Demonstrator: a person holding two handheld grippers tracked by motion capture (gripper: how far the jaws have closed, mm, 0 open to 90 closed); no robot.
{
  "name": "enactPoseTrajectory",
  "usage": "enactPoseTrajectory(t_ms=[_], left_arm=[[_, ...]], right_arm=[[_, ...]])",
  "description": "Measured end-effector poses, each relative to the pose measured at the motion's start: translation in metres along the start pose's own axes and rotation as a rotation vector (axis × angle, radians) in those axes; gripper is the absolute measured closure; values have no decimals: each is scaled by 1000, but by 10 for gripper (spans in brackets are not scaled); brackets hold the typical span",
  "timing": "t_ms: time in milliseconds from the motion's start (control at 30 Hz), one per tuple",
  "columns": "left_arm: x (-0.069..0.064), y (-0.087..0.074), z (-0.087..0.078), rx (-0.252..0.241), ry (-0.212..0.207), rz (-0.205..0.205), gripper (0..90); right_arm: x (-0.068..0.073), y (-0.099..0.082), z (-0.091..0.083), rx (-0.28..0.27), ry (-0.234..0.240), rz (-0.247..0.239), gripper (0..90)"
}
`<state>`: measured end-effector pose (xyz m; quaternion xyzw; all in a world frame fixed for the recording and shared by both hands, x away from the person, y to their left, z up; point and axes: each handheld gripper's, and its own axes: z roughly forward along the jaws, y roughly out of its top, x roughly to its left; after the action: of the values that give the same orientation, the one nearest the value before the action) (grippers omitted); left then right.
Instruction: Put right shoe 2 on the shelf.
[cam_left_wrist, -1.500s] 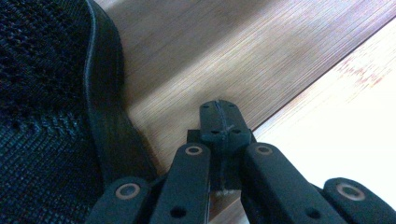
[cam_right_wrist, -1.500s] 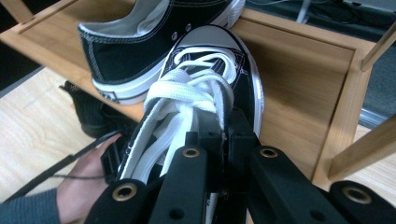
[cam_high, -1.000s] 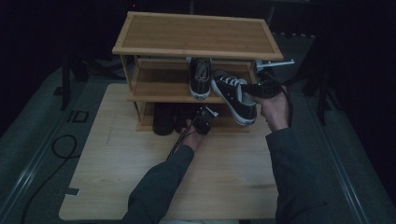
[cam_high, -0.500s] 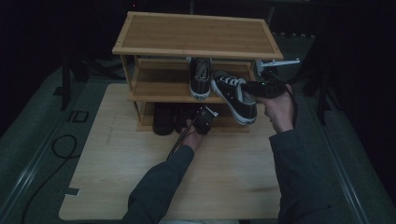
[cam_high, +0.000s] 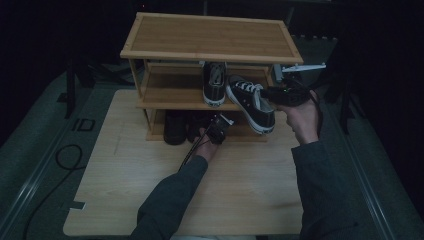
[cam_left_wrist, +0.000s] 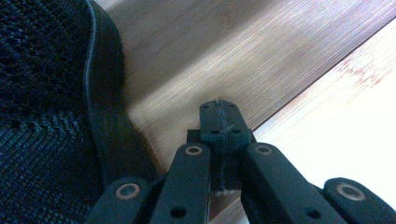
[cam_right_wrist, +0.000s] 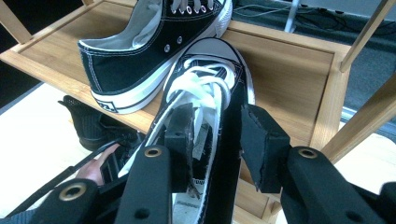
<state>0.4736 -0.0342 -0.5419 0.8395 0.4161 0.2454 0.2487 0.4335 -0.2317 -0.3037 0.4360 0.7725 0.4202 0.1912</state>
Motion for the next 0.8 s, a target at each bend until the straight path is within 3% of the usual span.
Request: enactPoseTrajectory(t_ms=[400, 633, 700, 800], left_arm=[[0, 0, 0, -2, 1, -1, 900], [0, 0, 0, -3, 6, 0, 900], [0, 0, 0, -3, 6, 0, 900], [0, 0, 0, -3, 5, 1, 900]], right_arm=[[-2, -4, -29, -52, 5, -12, 648], [-10, -14, -38, -29, -21, -17, 777], [-13, -22, -34, 10, -39, -28, 892], [-13, -27, -32, 30, -42, -40, 900]])
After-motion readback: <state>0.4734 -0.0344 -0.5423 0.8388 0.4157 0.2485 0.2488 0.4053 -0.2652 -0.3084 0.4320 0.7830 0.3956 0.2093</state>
